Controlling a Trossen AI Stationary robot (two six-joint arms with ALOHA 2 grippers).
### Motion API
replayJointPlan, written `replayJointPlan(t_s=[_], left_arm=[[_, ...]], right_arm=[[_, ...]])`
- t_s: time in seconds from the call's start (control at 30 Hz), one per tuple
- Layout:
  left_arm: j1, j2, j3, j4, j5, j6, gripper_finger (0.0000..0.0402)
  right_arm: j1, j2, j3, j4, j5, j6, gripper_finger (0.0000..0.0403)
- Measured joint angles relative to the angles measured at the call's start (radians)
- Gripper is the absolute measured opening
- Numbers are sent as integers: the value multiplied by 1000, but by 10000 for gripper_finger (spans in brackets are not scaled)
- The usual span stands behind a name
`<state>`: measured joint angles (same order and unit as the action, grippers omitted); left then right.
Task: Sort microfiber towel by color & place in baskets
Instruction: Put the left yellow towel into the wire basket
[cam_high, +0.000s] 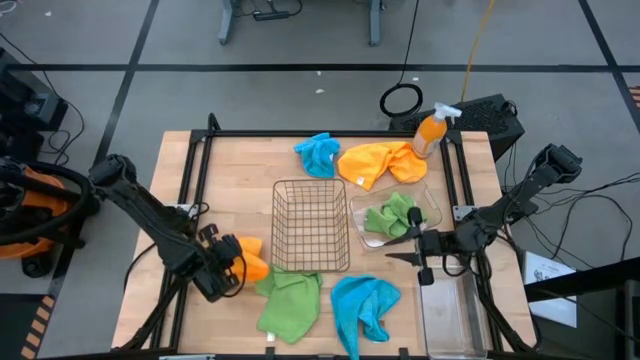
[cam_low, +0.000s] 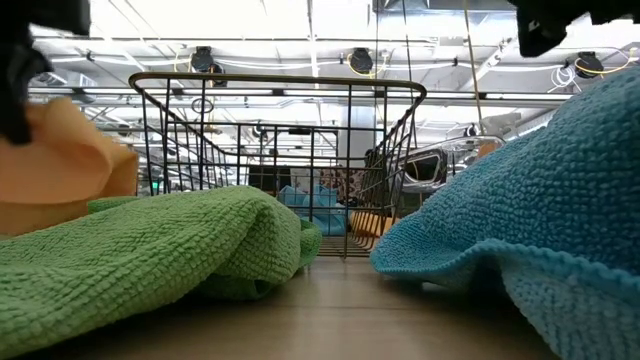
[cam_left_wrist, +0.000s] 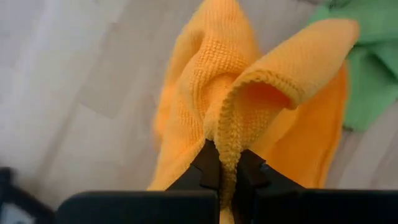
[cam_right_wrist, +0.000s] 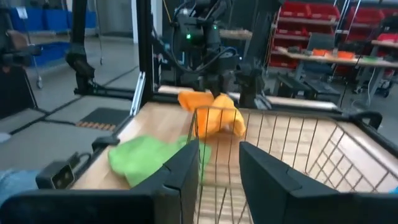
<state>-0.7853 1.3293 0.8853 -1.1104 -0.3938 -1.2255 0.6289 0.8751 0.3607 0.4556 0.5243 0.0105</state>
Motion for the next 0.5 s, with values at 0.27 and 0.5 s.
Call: replayJointPlan(t_s=[0.27, 0.5], left_arm=[[0, 0, 165, -246, -95, -81, 10], [0, -1, 242, -329, -189, -98, 9]], right_arm=[[-12, 63, 0, 161, 0, -104, 107], [-63, 167, 38, 188, -1, -78, 107]])
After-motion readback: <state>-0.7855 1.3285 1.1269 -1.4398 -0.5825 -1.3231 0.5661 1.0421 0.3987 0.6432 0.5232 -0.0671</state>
